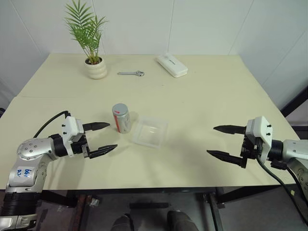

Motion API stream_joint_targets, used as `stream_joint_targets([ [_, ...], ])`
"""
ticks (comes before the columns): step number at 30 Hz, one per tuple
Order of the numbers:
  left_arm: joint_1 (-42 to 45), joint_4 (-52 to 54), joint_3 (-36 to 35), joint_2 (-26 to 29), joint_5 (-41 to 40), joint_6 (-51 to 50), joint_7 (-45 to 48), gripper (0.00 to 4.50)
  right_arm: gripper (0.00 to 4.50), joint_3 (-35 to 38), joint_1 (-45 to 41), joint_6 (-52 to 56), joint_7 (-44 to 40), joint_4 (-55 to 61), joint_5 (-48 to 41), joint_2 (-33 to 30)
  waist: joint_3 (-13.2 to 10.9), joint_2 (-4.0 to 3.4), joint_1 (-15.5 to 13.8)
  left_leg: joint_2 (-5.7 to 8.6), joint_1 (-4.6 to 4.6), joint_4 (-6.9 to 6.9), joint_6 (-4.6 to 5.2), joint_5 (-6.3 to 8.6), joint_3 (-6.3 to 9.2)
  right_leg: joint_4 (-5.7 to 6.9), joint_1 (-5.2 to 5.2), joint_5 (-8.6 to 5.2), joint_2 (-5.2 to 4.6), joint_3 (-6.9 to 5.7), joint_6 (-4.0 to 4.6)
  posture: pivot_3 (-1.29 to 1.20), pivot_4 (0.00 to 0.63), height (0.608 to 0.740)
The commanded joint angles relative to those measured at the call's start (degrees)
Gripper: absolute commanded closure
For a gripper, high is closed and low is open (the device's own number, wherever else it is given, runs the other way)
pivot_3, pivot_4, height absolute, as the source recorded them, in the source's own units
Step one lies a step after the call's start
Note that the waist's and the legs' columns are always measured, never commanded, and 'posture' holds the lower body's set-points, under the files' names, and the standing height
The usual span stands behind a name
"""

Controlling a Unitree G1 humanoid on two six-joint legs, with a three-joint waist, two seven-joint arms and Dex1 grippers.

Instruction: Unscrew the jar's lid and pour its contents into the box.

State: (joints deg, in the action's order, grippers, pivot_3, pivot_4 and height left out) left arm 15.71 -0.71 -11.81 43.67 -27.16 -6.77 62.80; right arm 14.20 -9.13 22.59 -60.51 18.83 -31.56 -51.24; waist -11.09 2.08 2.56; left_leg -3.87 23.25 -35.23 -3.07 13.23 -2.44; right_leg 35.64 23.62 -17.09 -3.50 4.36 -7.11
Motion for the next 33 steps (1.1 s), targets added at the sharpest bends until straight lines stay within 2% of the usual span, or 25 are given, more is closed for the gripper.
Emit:
stream_joint_targets([
  [1,-0.44,2.51,-0.55,-0.16,-0.18,-0.17,-0.83,0.14,0.00,-0.05,-3.08,-0.67,0.90,0.12,-0.23,0.62,0.00,0.00,0.09,0.00,0.00,0.00,0.00,0.00,0.00,0.00,0.00,0.01,0.00,0.00,-0.03,0.00,0.150,0.740],
  [11,-8.41,8.58,-2.95,-1.63,1.53,-0.19,-8.01,0.14,0.00,-6.25,-9.18,-0.77,0.70,1.00,-1.60,5.49,0.00,0.00,0.44,-0.01,0.01,0.00,0.00,0.00,0.01,0.02,0.00,0.02,0.00,0.01,-0.04,0.00,0.150,0.740],
  [13,-9.39,9.83,-3.88,-3.29,3.10,-0.95,-13.56,0.14,0.00,-8.01,-12.84,-0.86,1.97,2.92,-3.07,8.67,0.00,0.00,0.65,-0.01,-0.01,0.00,0.00,-0.01,0.01,0.05,0.00,0.02,0.00,0.02,-0.05,0.00,0.150,0.740],
  [15,-9.60,12.51,-4.70,-5.94,1.39,-5.48,-19.33,0.14,0.00,-8.78,-15.47,1.60,3.40,4.20,-5.31,10.84,0.00,0.00,0.64,-0.01,-0.05,-0.03,0.01,-0.02,-0.01,0.17,0.01,0.03,0.00,0.07,-0.06,0.00,0.150,0.740],
  [19,-11.79,16.42,-2.44,-8.99,5.35,-5.90,-24.82,0.14,0.00,-11.43,-17.17,2.58,3.66,6.17,-5.23,12.34,0.00,0.01,0.31,0.00,-0.04,-0.05,-0.01,-0.05,0.10,0.24,-0.01,0.03,0.03,0.03,-0.06,0.00,0.150,0.740],
  [22,-12.15,19.51,-0.18,-17.82,7.78,-7.71,-36.20,0.14,0.00,-10.32,-17.84,3.41,3.59,5.78,-6.62,12.37,0.01,0.01,-0.36,0.07,-0.01,-0.06,0.00,-0.04,0.06,0.19,-0.03,0.04,-0.04,0.07,-0.08,0.00,0.150,0.740],
  [24,-12.03,19.84,1.72,-21.75,9.77,-8.01,-39.77,0.14,0.00,-10.05,-17.99,3.49,3.47,6.12,-6.77,12.18,0.01,0.02,-0.83,0.07,0.01,-0.20,0.04,-0.02,0.05,0.16,-0.06,0.08,-0.02,0.12,-0.16,0.00,0.150,0.740],
  [27,-10.38,17.87,3.88,-24.49,12.31,-6.67,-41.88,0.14,0.00,-10.09,-17.62,3.76,4.19,6.88,-6.78,12.26,0.02,0.02,-0.96,0.06,0.02,-0.33,0.04,-0.01,0.10,0.22,-0.06,0.10,0.03,0.11,-0.18,0.00,0.150,0.740],
  [33,-6.41,12.37,3.95,-25.46,14.26,-3.18,-42.72,0.14,0.00,-10.39,-16.79,5.23,6.81,9.06,-7.17,12.76,0.02,0.02,-0.76,0.06,-0.03,-0.43,0.05,-0.05,0.00,0.23,-0.10,0.09,0.03,0.23,-0.01,0.00,0.150,0.740],
])
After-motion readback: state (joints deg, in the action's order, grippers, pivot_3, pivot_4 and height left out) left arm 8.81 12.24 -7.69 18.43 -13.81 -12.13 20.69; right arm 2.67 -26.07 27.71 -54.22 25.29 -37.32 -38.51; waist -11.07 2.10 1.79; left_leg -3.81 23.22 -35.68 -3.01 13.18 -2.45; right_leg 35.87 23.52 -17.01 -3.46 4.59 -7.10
